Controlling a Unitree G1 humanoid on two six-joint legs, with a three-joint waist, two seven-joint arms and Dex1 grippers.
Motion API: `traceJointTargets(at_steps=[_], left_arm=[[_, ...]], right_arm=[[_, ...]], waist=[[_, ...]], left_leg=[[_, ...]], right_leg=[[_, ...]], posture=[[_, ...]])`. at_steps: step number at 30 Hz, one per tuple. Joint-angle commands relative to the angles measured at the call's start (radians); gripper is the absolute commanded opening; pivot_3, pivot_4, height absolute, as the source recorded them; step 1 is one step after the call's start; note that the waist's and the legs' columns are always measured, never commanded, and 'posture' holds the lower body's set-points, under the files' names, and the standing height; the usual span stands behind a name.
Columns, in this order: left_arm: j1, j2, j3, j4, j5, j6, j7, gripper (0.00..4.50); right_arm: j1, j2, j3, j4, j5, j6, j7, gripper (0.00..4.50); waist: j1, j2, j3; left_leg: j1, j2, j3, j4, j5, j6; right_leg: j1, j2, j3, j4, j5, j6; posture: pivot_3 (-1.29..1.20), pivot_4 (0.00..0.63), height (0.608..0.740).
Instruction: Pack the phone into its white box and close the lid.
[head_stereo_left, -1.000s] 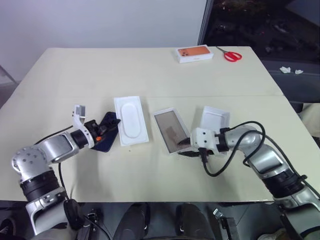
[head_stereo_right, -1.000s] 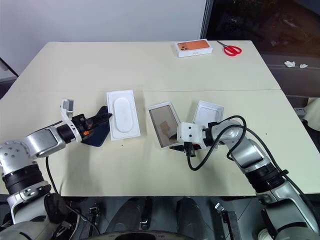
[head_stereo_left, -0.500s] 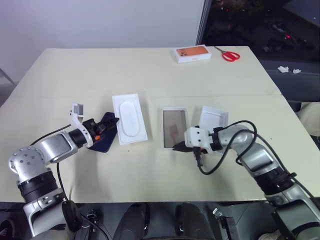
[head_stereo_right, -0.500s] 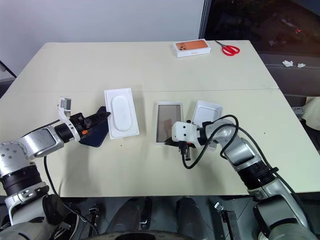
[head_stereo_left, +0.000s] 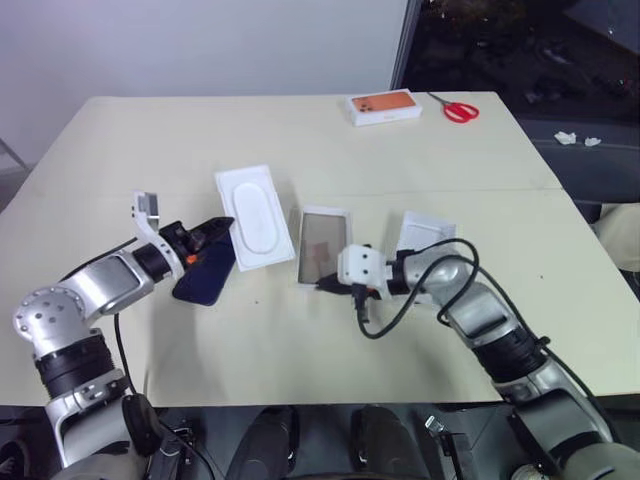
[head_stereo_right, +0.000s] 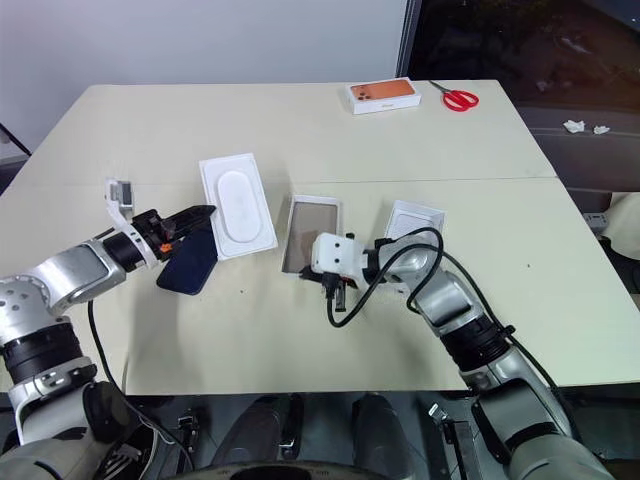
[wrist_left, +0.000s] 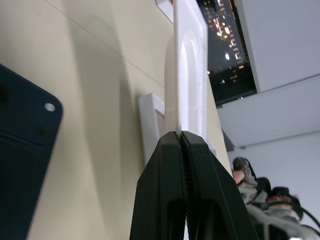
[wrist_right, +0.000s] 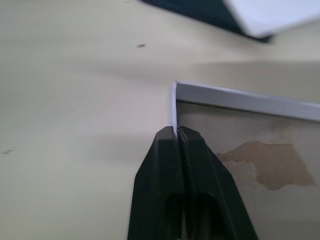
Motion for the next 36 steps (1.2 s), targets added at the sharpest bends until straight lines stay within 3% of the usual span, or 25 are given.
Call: traceJointTargets(at_steps=[1, 3, 8, 12, 21, 24, 31, 32, 36], left_arm=[[-0.002, 0.001, -0.025, -0.023, -0.042, -0.021, 0.002, 0.00], [0.001, -0.008, -0.052, -0.027, -0.042, -0.026, 0.005, 0.00], [0.001, -0.049, -0.122, -0.054, -0.031, -0.044, 0.000, 0.00], [-0.021, -0.114, -0.198, -0.051, -0.003, -0.070, 0.005, 0.00], [-0.054, -0.108, -0.284, 0.010, 0.099, -0.091, -0.083, 0.00], [-0.081, -0.104, -0.288, 0.056, 0.136, -0.100, -0.101, 0.97], [-0.093, -0.104, -0.287, 0.057, 0.174, -0.092, -0.133, 4.24], [-0.092, -0.099, -0.289, 0.048, 0.177, -0.087, -0.138, 4.43], [-0.089, -0.091, -0.281, 0.028, 0.189, -0.084, -0.144, 4.43]], right_arm=[[-0.020, -0.002, -0.021, -0.029, -0.003, -0.021, -0.010, 1.91], [-0.035, -0.006, -0.044, -0.053, 0.010, -0.004, -0.015, 2.92], [-0.054, -0.075, -0.131, -0.126, 0.090, 0.089, 0.039, 2.92], [-0.011, -0.226, -0.203, -0.113, 0.089, 0.071, 0.077, 2.92], [-0.006, -0.185, -0.272, -0.082, 0.107, 0.087, -0.040, 2.92], [0.009, -0.178, -0.268, -0.099, 0.105, 0.093, -0.060, 2.96], [0.019, -0.181, -0.268, -0.103, 0.110, 0.092, -0.073, 2.96], [0.013, -0.175, -0.264, -0.103, 0.110, 0.093, -0.076, 2.96], [0.000, -0.156, -0.253, -0.099, 0.112, 0.096, -0.078, 2.96]], waist=[[0.000, 0.000, 0.000], [0.000, 0.000, 0.000], [0.004, 0.000, 0.000], [0.020, -0.001, 0.000], [0.002, -0.001, 0.000], [0.002, -0.001, 0.000], [0.002, -0.001, 0.000], [0.002, -0.001, 0.000], [0.001, -0.001, 0.000]], left_leg=[[0.000, 0.000, 0.000, 0.000, 0.000, 0.000], [0.000, 0.000, 0.000, 0.000, 0.000, 0.000], [0.000, 0.000, 0.000, 0.000, 0.000, 0.000], [0.000, -0.001, 0.000, 0.001, 0.000, 0.001], [0.000, 0.000, 0.001, 0.000, 0.000, 0.000], [0.000, 0.000, 0.001, 0.000, 0.000, 0.000], [0.000, 0.000, 0.000, 0.000, 0.000, 0.000], [0.000, 0.000, 0.000, 0.000, 0.000, 0.000], [0.000, 0.000, 0.000, 0.000, 0.000, 0.000]], right_leg=[[0.000, 0.000, 0.000, 0.000, 0.000, 0.000], [0.000, 0.000, 0.000, 0.000, 0.000, 0.000], [0.000, 0.000, 0.000, 0.000, 0.000, 0.000], [0.002, -0.001, 0.000, -0.001, 0.000, 0.000], [0.001, 0.000, 0.000, 0.000, 0.000, 0.000], [0.000, 0.000, 0.000, 0.000, 0.000, 0.000], [0.001, 0.000, 0.000, -0.001, 0.000, 0.000], [0.001, 0.000, 0.000, 0.000, 0.000, 0.000], [0.000, 0.000, 0.000, 0.000, 0.000, 0.000]], posture=[[0.00, 0.150, 0.740], [0.00, 0.150, 0.740], [0.00, 0.150, 0.740], [0.00, 0.150, 0.740], [0.00, 0.150, 0.740], [0.00, 0.150, 0.740], [0.00, 0.150, 0.740], [0.00, 0.150, 0.740], [0.00, 0.150, 0.740]])
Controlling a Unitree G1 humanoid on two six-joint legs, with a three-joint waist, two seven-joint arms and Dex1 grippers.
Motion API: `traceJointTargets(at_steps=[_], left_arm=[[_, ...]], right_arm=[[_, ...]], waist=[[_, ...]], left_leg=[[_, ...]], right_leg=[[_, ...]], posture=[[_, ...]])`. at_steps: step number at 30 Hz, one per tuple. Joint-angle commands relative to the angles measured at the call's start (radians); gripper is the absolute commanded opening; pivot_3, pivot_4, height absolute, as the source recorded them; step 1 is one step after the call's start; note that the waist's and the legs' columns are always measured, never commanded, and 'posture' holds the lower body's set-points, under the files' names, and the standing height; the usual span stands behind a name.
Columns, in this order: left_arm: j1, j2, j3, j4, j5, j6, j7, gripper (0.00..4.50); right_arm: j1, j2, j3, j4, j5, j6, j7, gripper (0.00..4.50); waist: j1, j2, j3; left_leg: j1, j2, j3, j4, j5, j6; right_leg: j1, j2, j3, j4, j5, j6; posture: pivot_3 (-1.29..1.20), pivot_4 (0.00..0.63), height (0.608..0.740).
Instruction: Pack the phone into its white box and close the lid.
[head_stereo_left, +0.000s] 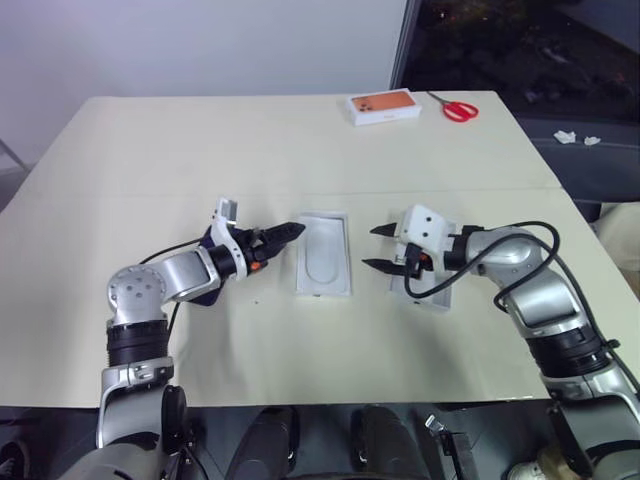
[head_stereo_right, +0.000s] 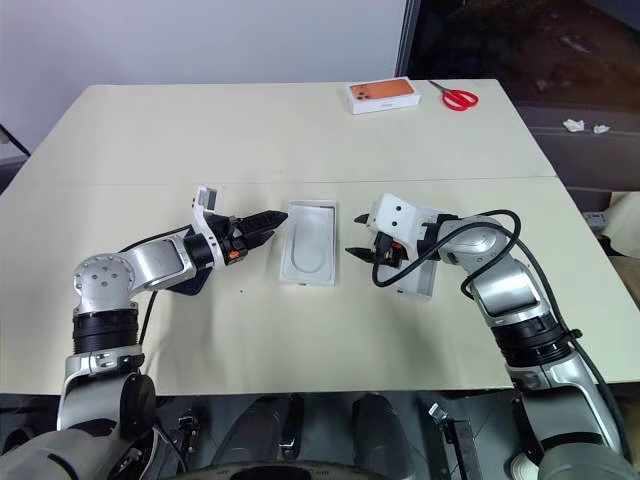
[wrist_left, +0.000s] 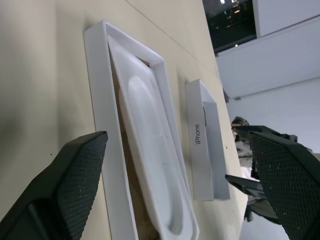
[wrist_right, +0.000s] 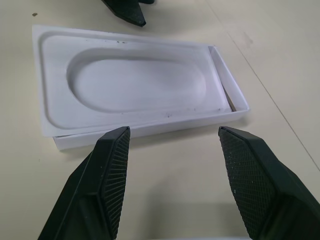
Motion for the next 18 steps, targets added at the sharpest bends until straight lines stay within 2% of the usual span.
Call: traceJointTargets(at_steps=[1, 4, 6, 8, 9, 12, 16, 18], left_arm=[[-0.015, 0.020, 0.008, -0.049, 0.012, -0.006, -0.020, 4.43], [0.002, 0.055, -0.013, -0.090, 0.062, -0.023, -0.054, 4.43], [0.031, 0.093, -0.054, -0.156, 0.143, -0.089, -0.110, 4.43], [0.103, 0.179, -0.141, -0.261, 0.340, -0.312, -0.250, 4.43], [0.127, 0.211, -0.161, -0.277, 0.381, -0.353, -0.296, 4.43], [0.203, 0.267, -0.195, -0.311, 0.534, -0.579, -0.415, 4.50], [0.258, 0.321, -0.127, -0.320, 0.511, -0.606, -0.529, 4.50], [0.267, 0.325, -0.086, -0.310, 0.513, -0.639, -0.543, 4.50]], right_arm=[[-0.030, 0.018, -0.013, -0.035, 0.021, 0.003, -0.009, 2.96], [-0.054, 0.063, -0.015, -0.048, 0.052, 0.053, -0.024, 2.96], [-0.077, 0.105, -0.001, -0.057, 0.061, 0.085, -0.045, 2.96], [-0.100, 0.163, 0.045, -0.041, 0.031, 0.088, -0.080, 2.96], [-0.109, 0.183, 0.065, -0.020, 0.010, 0.082, -0.096, 2.96], [-0.128, 0.226, 0.099, 0.035, -0.021, 0.097, -0.125, 2.14], [-0.135, 0.263, 0.178, 0.074, -0.077, 0.088, -0.142, 0.10], [-0.138, 0.265, 0.220, 0.107, -0.120, 0.075, -0.148, 0.04]], waist=[[0.000, 0.000, 0.000], [-0.004, 0.000, 0.000], [-0.004, 0.000, 0.000], [-0.007, 0.000, 0.000], [-0.010, 0.000, 0.000], [0.000, 0.000, 0.000], [0.006, 0.000, 0.000], [0.001, 0.000, 0.000]], left_leg=[[0.000, 0.000, 0.000, 0.000, 0.000, 0.000], [0.000, 0.001, 0.000, 0.000, 0.000, 0.000], [0.000, 0.001, 0.000, -0.001, 0.000, 0.000], [0.000, 0.000, 0.000, -0.001, 0.000, 0.000], [0.000, 0.001, 0.001, -0.002, 0.000, -0.001], [0.000, 0.001, 0.001, -0.006, 0.002, -0.003], [0.000, 0.000, 0.000, -0.007, 0.001, -0.002], [0.000, 0.000, 0.000, -0.007, 0.001, -0.001]], right_leg=[[0.000, 0.000, 0.000, 0.000, 0.000, 0.000], [0.000, 0.001, 0.000, 0.000, 0.000, 0.000], [-0.001, 0.001, 0.000, 0.000, 0.000, 0.000], [-0.001, 0.000, 0.001, 0.000, 0.000, 0.000], [-0.001, 0.001, 0.001, 0.000, 0.000, 0.000], [-0.004, 0.000, 0.002, 0.000, 0.000, -0.001], [-0.003, -0.001, 0.001, -0.002, 0.000, -0.001], [-0.003, -0.001, 0.001, -0.002, 0.000, -0.001]], posture=[[0.00, 0.150, 0.740], [0.00, 0.150, 0.740], [0.00, 0.150, 0.740], [0.00, 0.150, 0.740], [0.00, 0.150, 0.740], [0.00, 0.150, 0.740], [0.00, 0.150, 0.740], [0.00, 0.150, 0.740]])
